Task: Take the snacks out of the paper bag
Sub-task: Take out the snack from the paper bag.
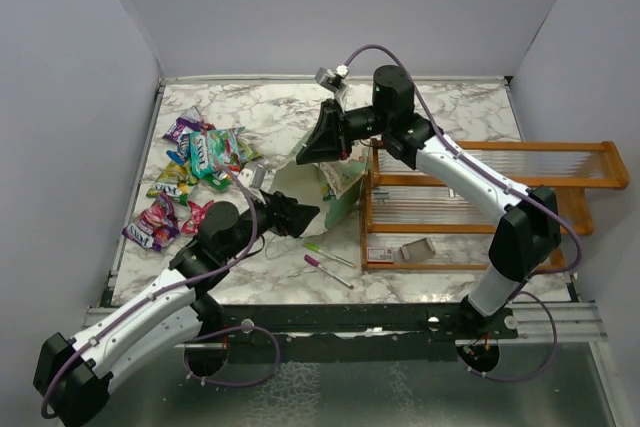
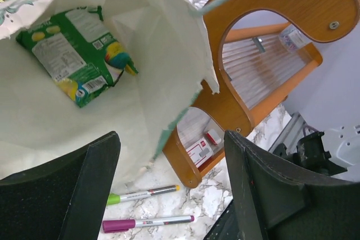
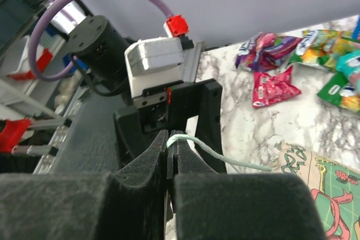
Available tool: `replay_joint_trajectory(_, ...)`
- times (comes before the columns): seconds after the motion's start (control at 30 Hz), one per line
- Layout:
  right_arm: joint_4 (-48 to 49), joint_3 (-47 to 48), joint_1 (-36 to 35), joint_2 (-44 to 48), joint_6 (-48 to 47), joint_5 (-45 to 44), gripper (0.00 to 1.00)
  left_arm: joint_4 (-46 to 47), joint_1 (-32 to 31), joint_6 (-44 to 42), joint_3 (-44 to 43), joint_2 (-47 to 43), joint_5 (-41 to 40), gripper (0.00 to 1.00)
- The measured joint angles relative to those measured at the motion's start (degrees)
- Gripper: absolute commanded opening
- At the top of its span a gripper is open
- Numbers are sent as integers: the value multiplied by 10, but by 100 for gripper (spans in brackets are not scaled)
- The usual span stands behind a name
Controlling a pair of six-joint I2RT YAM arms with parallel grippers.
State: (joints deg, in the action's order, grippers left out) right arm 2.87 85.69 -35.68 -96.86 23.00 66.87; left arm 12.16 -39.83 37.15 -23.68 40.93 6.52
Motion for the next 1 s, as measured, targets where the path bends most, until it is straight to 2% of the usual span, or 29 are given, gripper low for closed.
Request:
replay_joint_trajectory(0.17,0,-5,-2,1,-8,39,1,-2,-3,-4,33,-63,-25,74)
replay_joint_trajectory(0.33,-26,-25,1,30,-50,42,1,-2,-11,-2,57,-80,-32,61)
replay_joint_trajectory(0.53,-13,-108,21,101,-75,32,1,5,-57,-11,68,-65,-59,60)
replay_joint_trajectory(0.73,-47,-139,58,142,-127,-12,1,37,-119,-33,71,-31,-91,61)
replay_joint_trajectory(1.0,-62,-159,65,172,-122,-57,1,55,-144,-58,75,-24,-113,60)
